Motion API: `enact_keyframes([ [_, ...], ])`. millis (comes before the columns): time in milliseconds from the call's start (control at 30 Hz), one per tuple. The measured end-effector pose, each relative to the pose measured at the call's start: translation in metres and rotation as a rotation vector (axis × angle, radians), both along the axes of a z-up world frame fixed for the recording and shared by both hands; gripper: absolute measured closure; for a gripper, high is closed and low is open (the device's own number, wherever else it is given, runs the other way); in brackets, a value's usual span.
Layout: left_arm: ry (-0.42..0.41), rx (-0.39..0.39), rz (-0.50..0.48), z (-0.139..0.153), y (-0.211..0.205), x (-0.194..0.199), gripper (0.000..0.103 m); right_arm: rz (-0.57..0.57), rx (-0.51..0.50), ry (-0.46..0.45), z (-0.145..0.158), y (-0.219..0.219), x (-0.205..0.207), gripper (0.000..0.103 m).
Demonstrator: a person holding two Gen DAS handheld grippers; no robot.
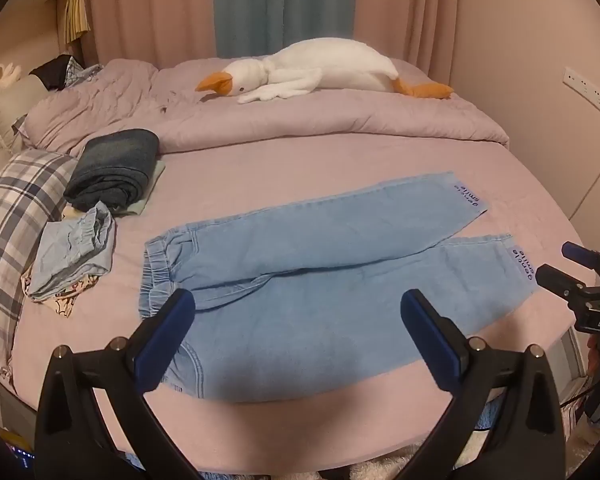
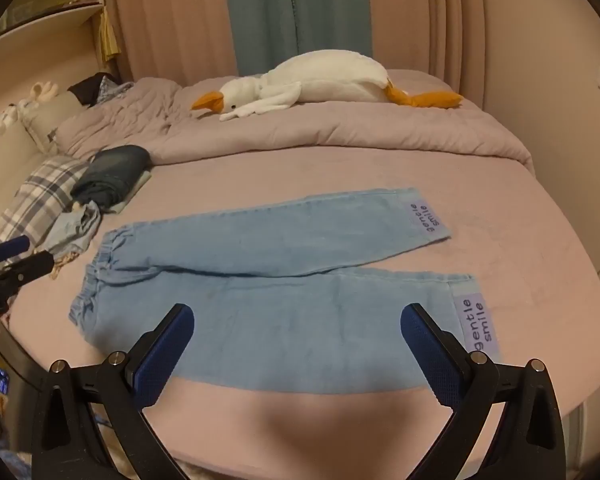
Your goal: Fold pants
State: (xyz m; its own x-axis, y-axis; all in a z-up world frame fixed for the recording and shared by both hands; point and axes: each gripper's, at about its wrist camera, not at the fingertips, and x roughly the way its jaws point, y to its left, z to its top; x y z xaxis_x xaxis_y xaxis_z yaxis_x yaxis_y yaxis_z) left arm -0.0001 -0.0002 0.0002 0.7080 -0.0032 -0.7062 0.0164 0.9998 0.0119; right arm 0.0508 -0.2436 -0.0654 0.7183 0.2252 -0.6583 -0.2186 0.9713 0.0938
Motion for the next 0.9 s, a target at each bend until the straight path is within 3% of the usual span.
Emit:
enact_keyframes([
  [300,0.018,-0.06,-0.017,-0.005,0.008,0.001,0.0,0.034,-0.024,0.029,0.005,0.01,-0.001,0.001],
  [900,0.013,-0.047,-0.017,-0.004,0.006,0.001,0.0,0.03,-0.02,0.027,0.005,0.012,-0.001,0.001],
])
